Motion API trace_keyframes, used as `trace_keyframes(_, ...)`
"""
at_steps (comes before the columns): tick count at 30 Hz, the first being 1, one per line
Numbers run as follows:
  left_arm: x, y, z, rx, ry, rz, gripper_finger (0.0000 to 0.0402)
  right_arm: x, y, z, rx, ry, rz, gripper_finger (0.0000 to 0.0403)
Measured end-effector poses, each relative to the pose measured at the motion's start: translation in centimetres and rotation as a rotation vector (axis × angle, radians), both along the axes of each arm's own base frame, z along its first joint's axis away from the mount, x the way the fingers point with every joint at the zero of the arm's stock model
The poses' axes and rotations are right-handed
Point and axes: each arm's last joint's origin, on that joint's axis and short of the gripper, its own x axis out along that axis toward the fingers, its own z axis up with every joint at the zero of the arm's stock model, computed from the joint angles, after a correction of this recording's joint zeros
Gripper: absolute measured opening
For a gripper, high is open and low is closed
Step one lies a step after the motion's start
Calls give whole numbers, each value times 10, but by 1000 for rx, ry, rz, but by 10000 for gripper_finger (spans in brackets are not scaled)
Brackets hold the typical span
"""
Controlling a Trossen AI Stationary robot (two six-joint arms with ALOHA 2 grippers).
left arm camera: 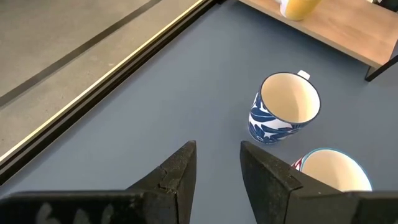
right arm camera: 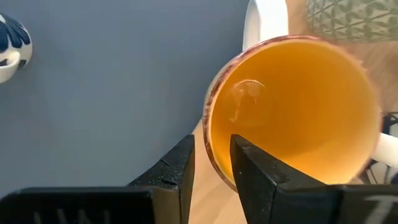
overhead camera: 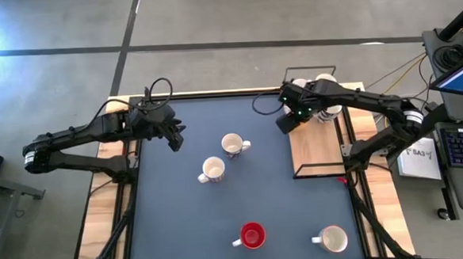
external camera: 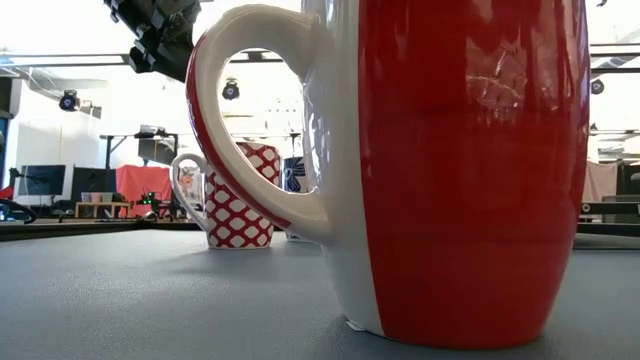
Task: Place coffee mugs
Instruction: Put the yellow cup on the shelf aligned with the dark blue cup
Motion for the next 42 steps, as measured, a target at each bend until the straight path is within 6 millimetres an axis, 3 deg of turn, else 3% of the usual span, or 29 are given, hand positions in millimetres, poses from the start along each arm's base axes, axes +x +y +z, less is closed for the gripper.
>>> trace_keyframes(13,0,0,0,-4,-3,4,107,0,-2,-7,-1,48,83,30)
trace_keyframes(26,0,0,0,-20,-14,21,107,-6,-14,-7,-52,82,160,28)
trace_keyframes(42,0,0,0,-34,-23,34,107,-6,-14,-7,-90,117,344,28)
